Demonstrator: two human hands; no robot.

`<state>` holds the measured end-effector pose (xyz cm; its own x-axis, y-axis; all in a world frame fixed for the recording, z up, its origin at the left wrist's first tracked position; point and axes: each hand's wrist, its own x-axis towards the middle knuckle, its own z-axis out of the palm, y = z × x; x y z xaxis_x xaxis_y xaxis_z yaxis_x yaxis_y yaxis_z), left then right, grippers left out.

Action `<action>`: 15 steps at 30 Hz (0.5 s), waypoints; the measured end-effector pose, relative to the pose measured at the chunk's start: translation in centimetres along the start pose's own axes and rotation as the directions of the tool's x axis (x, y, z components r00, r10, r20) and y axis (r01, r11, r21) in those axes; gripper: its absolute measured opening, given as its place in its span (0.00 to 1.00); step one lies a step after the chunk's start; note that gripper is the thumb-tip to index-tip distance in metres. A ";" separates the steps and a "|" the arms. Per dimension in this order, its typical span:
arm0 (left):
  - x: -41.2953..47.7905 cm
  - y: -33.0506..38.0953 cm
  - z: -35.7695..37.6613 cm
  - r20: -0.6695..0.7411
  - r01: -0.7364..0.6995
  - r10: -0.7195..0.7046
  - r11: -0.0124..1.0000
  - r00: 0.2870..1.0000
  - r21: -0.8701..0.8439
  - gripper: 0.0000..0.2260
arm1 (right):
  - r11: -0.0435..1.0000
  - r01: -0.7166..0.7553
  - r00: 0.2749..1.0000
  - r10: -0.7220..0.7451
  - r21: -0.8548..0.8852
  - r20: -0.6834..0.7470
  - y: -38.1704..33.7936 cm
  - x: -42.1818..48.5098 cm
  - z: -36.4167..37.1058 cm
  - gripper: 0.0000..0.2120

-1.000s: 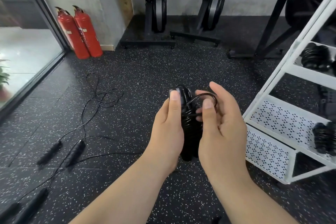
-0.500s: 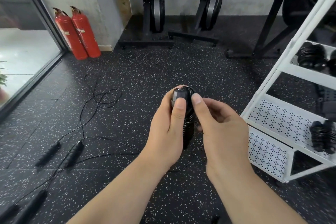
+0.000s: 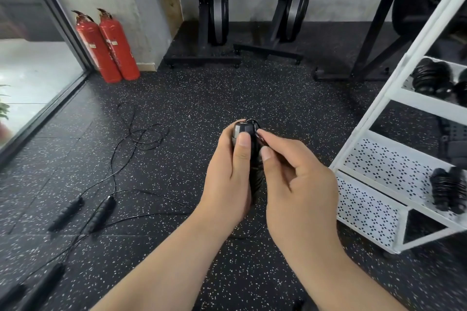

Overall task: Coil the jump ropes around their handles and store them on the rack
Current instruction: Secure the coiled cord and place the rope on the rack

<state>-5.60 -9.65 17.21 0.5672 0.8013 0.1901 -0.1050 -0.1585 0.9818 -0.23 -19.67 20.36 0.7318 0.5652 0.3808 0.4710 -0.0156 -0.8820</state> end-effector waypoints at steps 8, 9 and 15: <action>0.1 -0.6 0.3 0.020 0.049 -0.047 0.991 0.999 -0.126 0.14 | 0.993 -0.029 0.999 0.031 -0.116 0.014 0.0 -0.2 0.4 0.14; 0.1 -0.6 0.2 0.018 0.048 -0.046 0.992 0.999 -0.113 0.15 | 0.993 -0.036 0.999 0.039 -0.109 0.026 -0.1 -0.2 0.4 0.14; -0.1 -0.2 -0.5 0.013 -0.021 0.020 0.996 1.000 0.082 0.18 | 0.990 -0.144 0.987 0.143 0.010 0.073 -0.2 0.3 0.0 0.12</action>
<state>-6.07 -9.41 16.95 0.5752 0.7906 0.2100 -0.0501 -0.2221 0.9737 -0.14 -19.54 20.65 0.7536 0.6160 0.2295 0.3555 -0.0882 -0.9305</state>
